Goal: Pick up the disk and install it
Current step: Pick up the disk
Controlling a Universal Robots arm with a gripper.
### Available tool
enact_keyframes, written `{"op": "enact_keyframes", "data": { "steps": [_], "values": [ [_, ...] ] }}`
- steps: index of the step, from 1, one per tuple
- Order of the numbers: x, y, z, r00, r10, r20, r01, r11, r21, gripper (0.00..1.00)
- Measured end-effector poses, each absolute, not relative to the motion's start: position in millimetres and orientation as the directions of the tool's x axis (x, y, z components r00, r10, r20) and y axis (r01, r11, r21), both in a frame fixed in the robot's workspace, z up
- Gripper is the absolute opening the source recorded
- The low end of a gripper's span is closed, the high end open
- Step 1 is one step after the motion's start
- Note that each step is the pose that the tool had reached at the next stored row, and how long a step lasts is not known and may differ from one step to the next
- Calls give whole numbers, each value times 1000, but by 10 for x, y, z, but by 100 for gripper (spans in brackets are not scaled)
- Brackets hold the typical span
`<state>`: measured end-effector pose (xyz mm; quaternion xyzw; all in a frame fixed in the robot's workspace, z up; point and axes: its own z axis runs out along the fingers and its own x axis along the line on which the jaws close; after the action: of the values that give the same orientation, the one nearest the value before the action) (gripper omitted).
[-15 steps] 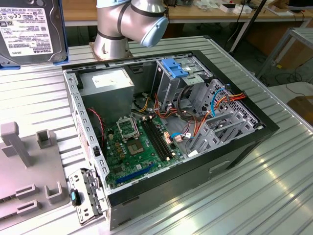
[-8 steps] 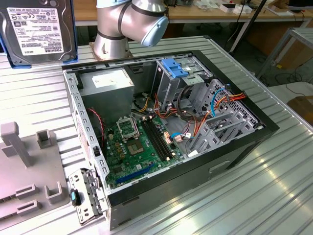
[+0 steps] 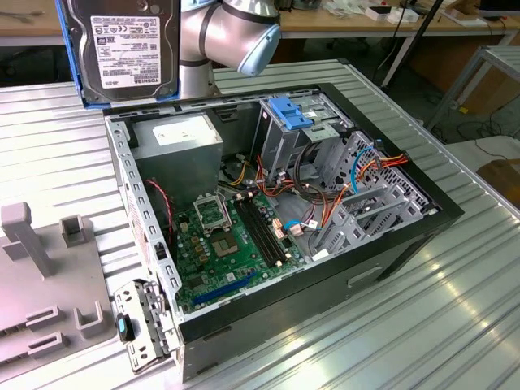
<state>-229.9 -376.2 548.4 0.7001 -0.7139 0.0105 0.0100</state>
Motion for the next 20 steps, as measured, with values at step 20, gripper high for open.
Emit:
{"op": "enact_keyframes", "data": {
  "steps": [20],
  "values": [
    [-1469, -3762, 5452, -19, -999, 29, -1000, 19, -1, 37]
  ]
}}
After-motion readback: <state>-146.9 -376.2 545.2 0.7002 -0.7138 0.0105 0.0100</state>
